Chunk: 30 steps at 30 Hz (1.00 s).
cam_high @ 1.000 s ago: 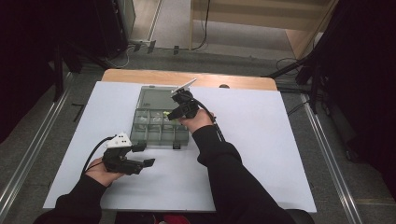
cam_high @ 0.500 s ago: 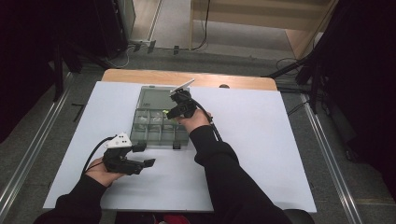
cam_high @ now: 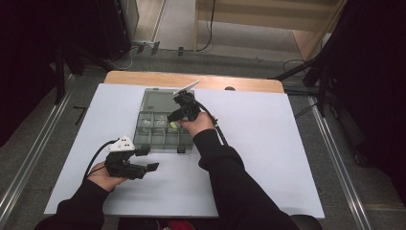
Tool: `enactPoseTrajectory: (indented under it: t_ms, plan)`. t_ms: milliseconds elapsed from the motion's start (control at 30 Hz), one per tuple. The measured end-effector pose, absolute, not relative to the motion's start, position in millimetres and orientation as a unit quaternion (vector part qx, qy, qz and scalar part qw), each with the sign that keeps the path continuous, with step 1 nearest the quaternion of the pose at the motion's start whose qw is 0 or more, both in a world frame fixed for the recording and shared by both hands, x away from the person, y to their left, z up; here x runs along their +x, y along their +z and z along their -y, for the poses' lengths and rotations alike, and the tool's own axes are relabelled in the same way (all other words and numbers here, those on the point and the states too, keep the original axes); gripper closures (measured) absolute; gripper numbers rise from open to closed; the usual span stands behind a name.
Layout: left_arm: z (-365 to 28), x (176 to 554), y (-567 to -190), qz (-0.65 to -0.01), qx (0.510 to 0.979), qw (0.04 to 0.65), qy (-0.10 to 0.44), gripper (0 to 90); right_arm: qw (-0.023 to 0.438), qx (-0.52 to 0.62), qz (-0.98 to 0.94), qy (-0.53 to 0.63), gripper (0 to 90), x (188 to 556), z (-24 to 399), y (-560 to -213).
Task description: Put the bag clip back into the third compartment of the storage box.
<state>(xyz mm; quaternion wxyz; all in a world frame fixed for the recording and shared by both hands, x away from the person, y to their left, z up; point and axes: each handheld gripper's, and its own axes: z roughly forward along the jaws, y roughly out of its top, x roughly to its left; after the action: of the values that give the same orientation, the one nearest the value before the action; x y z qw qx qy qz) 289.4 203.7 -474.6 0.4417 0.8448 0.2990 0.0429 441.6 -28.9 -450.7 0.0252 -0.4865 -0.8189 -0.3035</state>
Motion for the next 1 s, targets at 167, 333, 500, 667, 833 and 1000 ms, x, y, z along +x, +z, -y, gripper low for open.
enactPoseTrajectory:
  t_ms: [167, 333, 500, 667, 833, 1000]
  plan:
    - [-204.2, 290.7, -472.5, -0.303, 0.845, 0.438, 0.035, 28.7, 0.019, -0.468, 0.829, -0.306, 62.1, 436.1, 29.7, -445.1]
    - [-205.3, 292.1, -469.8, -0.308, 0.844, 0.438, 0.035, 28.8, 0.018, -0.447, 0.833, -0.326, 57.0, 430.3, 33.8, -438.8]
    - [-205.9, 295.0, -466.5, -0.317, 0.843, 0.434, 0.030, 28.8, 0.015, -0.424, 0.840, -0.339, 52.8, 423.9, 39.4, -433.6]
    - [-203.7, 297.0, -461.2, -0.322, 0.842, 0.433, 0.015, 28.6, 0.001, -0.395, 0.846, -0.359, 43.7, 414.8, 47.0, -430.0]
    - [-200.4, 300.1, -458.9, -0.318, 0.846, 0.426, 0.019, 28.6, 0.010, -0.382, 0.844, -0.377, 41.3, 408.3, 58.3, -428.1]
    - [-200.9, 302.8, -457.0, -0.322, 0.843, 0.430, 0.018, 28.6, 0.011, -0.375, 0.843, -0.386, 38.9, 403.0, 69.8, -427.7]
